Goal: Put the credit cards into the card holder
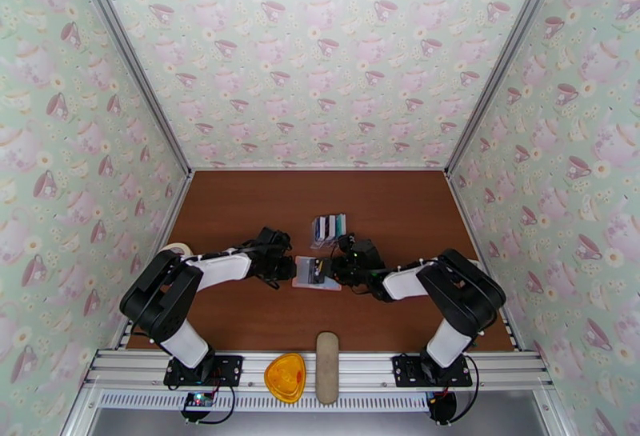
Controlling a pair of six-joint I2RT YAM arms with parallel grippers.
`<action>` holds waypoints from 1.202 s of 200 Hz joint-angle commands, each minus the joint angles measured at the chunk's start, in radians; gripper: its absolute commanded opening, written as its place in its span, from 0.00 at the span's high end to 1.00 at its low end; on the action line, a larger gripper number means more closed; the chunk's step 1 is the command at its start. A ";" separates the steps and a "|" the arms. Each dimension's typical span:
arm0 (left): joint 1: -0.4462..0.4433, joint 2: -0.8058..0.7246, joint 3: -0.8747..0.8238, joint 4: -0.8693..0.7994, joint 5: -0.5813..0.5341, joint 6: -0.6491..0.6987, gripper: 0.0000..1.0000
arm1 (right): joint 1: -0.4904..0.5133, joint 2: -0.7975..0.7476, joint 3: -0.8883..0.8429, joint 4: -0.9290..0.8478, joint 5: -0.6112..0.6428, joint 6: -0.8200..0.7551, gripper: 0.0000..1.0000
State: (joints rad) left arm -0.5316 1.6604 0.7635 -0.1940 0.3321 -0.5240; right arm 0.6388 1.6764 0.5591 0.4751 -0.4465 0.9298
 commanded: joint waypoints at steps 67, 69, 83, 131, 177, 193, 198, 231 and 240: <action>-0.027 0.058 -0.078 -0.037 -0.001 -0.027 0.85 | 0.050 -0.001 0.172 -0.433 0.120 -0.121 0.57; -0.027 0.058 -0.078 -0.037 -0.001 -0.028 0.85 | 0.050 0.001 0.174 -0.434 0.120 -0.121 0.57; -0.030 0.058 -0.083 -0.031 -0.002 -0.031 0.85 | 0.059 0.003 0.194 -0.460 0.130 -0.127 0.58; -0.034 0.058 -0.096 -0.015 0.003 -0.040 0.85 | 0.080 0.007 0.249 -0.536 0.166 -0.152 0.60; -0.044 0.063 -0.100 0.002 0.007 -0.054 0.85 | 0.104 0.024 0.300 -0.610 0.198 -0.173 0.61; -0.047 0.066 -0.102 0.005 0.007 -0.059 0.85 | 0.116 0.030 0.322 -0.639 0.219 -0.181 0.61; -0.048 0.068 -0.103 0.006 0.008 -0.059 0.85 | 0.121 0.033 0.328 -0.647 0.223 -0.183 0.61; -0.050 0.061 -0.104 0.003 0.003 -0.062 0.85 | 0.140 0.046 0.358 -0.678 0.236 -0.191 0.62; -0.050 0.059 -0.105 0.002 0.002 -0.062 0.85 | 0.145 0.049 0.366 -0.688 0.240 -0.195 0.62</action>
State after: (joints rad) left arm -0.5514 1.6543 0.7147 -0.0803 0.3431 -0.5770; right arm 0.7685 1.7046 0.8852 -0.1596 -0.2382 0.7605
